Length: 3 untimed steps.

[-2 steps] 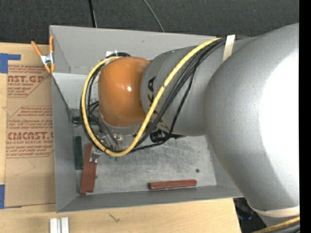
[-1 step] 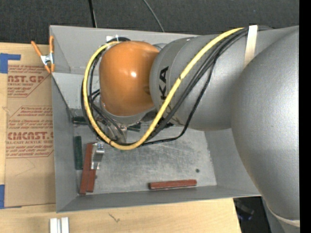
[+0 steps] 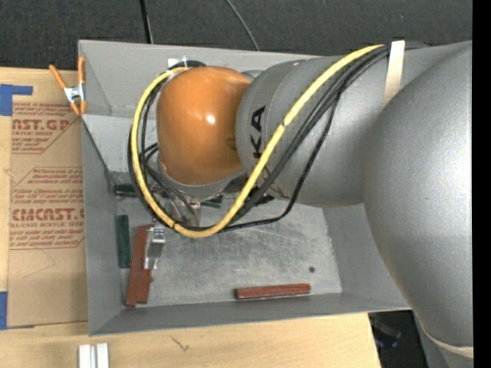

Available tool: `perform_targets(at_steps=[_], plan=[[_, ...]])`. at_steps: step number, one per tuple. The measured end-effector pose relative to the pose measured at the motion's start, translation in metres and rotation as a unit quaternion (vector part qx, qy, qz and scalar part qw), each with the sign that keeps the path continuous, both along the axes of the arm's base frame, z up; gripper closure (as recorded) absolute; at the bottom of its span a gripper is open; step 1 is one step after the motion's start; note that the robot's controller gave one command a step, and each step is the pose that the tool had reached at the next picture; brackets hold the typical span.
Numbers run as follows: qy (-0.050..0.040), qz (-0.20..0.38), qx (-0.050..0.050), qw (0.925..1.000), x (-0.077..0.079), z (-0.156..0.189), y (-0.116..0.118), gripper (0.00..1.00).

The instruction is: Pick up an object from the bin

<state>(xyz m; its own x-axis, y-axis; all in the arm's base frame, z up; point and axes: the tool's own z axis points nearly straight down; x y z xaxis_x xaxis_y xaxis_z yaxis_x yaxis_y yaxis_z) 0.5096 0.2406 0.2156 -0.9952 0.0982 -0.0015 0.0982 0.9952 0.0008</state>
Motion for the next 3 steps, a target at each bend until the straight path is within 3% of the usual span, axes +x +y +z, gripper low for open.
perform_targets(at_steps=[1,2,3], plan=[[-0.0032,0.032,0.001,0.9995,0.024,-0.049,-0.007,0.00],[-0.0094,-0.143,0.006,0.9896,0.020,-0.133,0.000,1.00],[-0.0093,-0.143,0.007,0.9896,0.021,-0.133,0.000,1.00]])
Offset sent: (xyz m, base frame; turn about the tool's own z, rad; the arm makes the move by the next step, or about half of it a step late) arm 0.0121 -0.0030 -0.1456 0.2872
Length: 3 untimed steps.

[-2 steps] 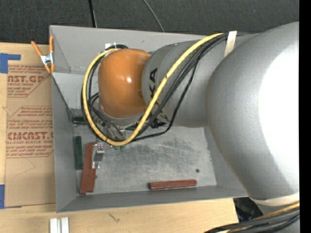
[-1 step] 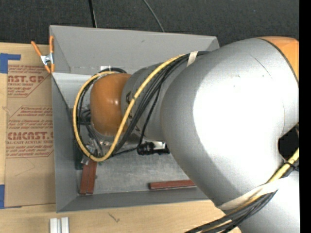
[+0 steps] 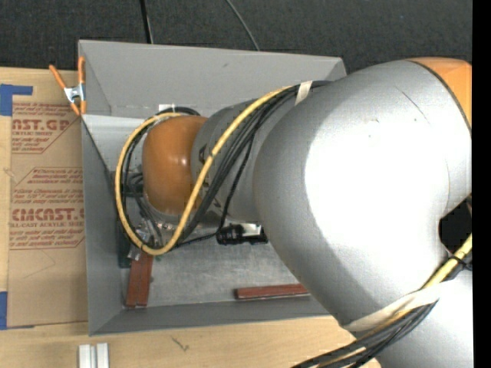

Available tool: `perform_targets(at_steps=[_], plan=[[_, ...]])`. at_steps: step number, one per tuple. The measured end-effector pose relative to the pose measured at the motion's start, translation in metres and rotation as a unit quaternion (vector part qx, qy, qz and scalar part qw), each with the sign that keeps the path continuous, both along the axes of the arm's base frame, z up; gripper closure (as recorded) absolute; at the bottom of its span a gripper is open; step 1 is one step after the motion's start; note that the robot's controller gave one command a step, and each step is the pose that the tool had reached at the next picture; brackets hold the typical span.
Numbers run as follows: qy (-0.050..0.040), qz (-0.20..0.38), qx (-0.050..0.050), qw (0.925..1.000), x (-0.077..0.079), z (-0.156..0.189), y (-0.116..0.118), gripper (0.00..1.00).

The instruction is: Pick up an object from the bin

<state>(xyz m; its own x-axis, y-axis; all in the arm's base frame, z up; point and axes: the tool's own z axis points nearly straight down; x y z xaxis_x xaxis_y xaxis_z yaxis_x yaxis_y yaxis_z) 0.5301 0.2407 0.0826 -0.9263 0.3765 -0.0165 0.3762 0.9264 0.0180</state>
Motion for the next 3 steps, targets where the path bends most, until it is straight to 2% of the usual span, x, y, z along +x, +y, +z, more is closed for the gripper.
perform_targets(at_steps=[1,2,3], plan=[[0.0111,-0.018,-0.005,0.9998,-0.009,0.031,-0.011,1.00],[0.0087,-0.023,-0.004,0.9997,-0.006,0.071,-0.015,1.00],[0.0116,-0.052,-0.005,0.9986,0.014,0.031,-0.028,0.00]])
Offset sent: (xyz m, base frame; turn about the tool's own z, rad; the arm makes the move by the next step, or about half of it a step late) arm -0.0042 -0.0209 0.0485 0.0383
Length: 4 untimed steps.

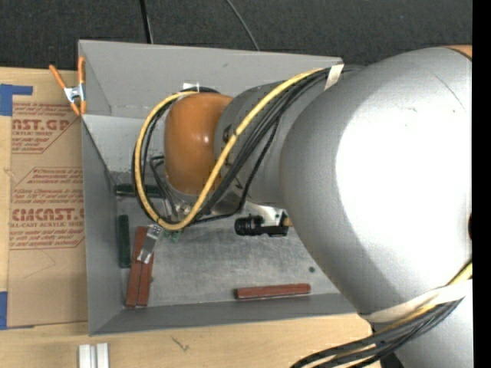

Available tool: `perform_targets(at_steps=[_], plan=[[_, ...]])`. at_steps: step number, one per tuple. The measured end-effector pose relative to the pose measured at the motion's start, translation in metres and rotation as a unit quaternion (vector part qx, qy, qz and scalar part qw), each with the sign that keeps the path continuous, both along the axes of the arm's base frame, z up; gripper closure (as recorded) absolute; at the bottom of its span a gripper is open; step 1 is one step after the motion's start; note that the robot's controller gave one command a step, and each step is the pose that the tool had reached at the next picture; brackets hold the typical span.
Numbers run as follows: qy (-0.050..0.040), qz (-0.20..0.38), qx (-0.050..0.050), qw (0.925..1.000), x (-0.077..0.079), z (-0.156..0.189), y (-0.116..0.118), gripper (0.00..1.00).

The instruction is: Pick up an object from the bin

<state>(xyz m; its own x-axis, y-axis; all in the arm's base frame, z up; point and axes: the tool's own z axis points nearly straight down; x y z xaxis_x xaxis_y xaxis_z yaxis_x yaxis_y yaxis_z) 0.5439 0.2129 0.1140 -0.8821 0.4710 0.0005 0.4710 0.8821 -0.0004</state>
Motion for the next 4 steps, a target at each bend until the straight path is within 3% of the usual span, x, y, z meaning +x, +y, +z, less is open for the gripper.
perform_targets(at_steps=[1,2,3,4], plan=[[-0.0001,0.000,0.000,1.0000,0.000,0.000,0.000,0.00],[-0.0022,-0.083,0.002,0.9966,-0.018,-0.035,0.017,1.00],[-0.0027,-0.083,0.002,0.9965,-0.018,-0.035,0.017,1.00],[-0.0003,-0.118,-0.001,0.9930,-0.021,-0.007,0.005,1.00]])
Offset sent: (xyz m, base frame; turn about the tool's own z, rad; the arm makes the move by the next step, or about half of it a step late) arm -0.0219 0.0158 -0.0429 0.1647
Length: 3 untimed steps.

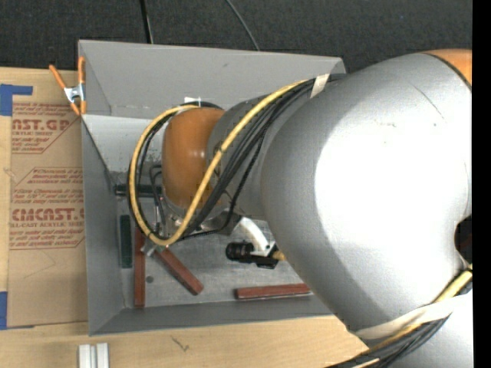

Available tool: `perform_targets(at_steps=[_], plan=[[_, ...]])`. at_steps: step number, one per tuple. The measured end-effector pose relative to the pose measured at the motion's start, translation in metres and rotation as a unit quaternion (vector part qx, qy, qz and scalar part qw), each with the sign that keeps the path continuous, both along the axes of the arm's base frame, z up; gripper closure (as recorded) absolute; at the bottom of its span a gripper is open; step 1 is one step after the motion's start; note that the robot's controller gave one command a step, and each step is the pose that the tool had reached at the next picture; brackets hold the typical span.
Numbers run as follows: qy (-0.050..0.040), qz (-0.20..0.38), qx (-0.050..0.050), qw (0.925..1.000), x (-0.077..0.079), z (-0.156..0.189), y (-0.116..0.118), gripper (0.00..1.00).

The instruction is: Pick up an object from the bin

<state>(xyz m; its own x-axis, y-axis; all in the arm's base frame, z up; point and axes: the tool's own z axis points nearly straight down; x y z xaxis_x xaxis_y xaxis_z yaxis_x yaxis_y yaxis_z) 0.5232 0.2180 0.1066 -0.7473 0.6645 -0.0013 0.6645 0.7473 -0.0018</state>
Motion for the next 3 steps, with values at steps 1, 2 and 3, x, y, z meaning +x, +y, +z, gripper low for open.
perform_targets(at_steps=[1,2,3], plan=[[0.0004,-0.044,0.001,0.9990,0.007,0.036,-0.002,1.00],[-0.0002,0.052,0.001,0.9986,0.006,0.049,-0.004,1.00],[-0.0003,0.153,0.001,0.9882,0.007,0.045,0.011,1.00]])
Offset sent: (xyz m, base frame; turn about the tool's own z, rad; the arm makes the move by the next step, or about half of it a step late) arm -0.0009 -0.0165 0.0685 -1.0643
